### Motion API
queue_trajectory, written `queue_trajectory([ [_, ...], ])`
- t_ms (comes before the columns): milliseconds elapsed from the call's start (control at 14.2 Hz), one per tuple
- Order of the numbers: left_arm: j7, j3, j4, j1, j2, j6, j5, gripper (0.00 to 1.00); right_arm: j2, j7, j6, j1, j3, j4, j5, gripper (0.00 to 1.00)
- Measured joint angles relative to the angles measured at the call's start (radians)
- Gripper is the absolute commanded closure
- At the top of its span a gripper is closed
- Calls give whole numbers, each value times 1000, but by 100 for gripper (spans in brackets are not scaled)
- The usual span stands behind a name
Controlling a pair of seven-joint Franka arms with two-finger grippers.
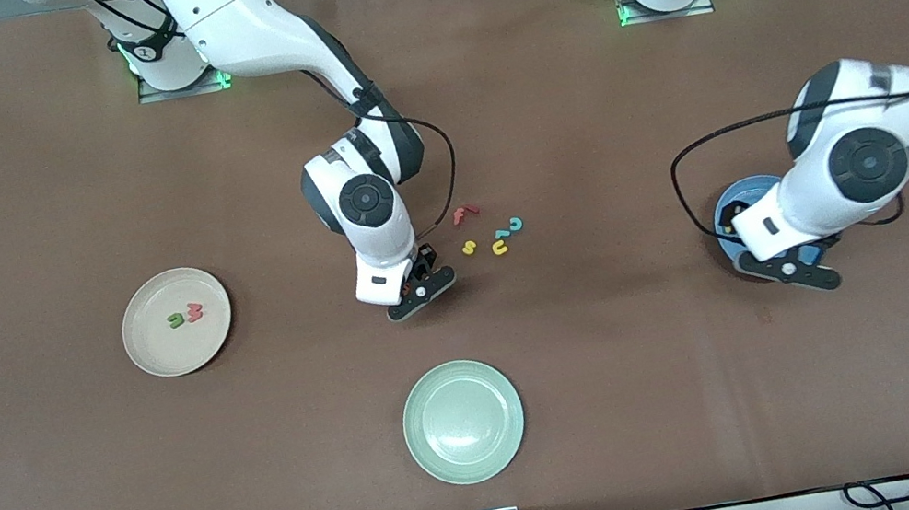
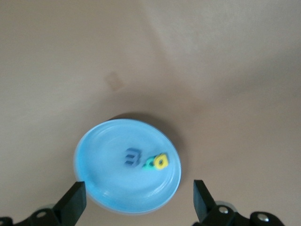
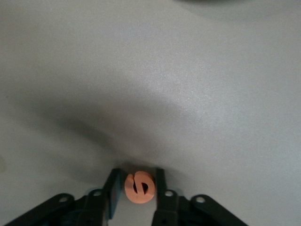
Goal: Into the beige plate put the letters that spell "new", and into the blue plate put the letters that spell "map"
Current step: 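Carry the orange e to the beige plate while the left gripper withdraws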
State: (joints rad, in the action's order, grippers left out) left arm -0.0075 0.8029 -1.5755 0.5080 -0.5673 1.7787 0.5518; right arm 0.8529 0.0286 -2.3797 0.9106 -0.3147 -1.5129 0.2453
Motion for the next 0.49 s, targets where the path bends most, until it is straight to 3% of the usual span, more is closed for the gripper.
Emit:
queue_trajectory([
  [282, -7, 94, 222, 1, 24, -281, -3, 0, -2, 1, 38, -6, -25, 3, 0, 76],
  [494, -11, 86, 302, -1, 41, -338, -96, 0, -33, 1, 180, -40, -97, 16, 0, 76],
])
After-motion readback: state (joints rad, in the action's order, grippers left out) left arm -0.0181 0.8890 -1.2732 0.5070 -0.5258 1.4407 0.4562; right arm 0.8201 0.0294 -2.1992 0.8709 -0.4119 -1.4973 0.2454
